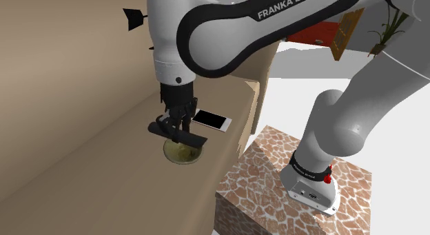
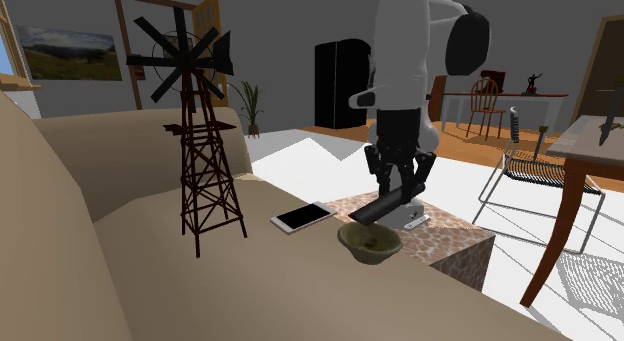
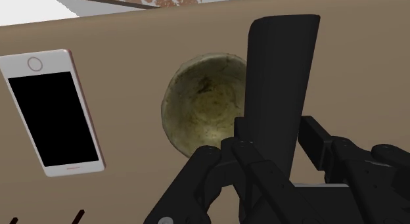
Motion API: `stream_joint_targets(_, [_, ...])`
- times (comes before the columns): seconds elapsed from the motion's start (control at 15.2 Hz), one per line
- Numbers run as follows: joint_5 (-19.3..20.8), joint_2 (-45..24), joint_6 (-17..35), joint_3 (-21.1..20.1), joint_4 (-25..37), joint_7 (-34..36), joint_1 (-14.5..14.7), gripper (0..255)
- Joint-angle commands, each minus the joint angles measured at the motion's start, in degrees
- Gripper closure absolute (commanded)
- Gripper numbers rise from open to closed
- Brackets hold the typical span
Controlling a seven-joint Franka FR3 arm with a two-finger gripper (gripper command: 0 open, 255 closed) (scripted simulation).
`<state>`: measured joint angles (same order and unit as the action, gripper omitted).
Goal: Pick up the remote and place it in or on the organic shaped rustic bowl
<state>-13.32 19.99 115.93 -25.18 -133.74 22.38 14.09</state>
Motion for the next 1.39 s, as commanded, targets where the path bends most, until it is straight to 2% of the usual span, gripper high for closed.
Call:
stream_joint_targets(0.0, [-0.1, -0.3, 1.5, -0.2, -1.1, -0.1, 0.0, 255])
stream_joint_targets(0.13, [-0.1, -1.1, 3.5, -0.5, -2.4, -0.1, 0.0, 255])
stream_joint_targets(0.66, [-0.1, -1.1, 3.5, -0.5, -2.4, -0.1, 0.0, 255])
stream_joint_targets(0.73, [-0.1, -1.1, 3.5, -0.5, -2.4, -0.1, 0.0, 0])
stream_joint_targets(1.06, [-0.1, -1.1, 3.5, -0.5, -2.4, -0.1, 0.0, 0])
stream_joint_targets(1.32, [0.2, 1.4, -4.2, 0.9, 2.9, -0.3, -0.2, 0])
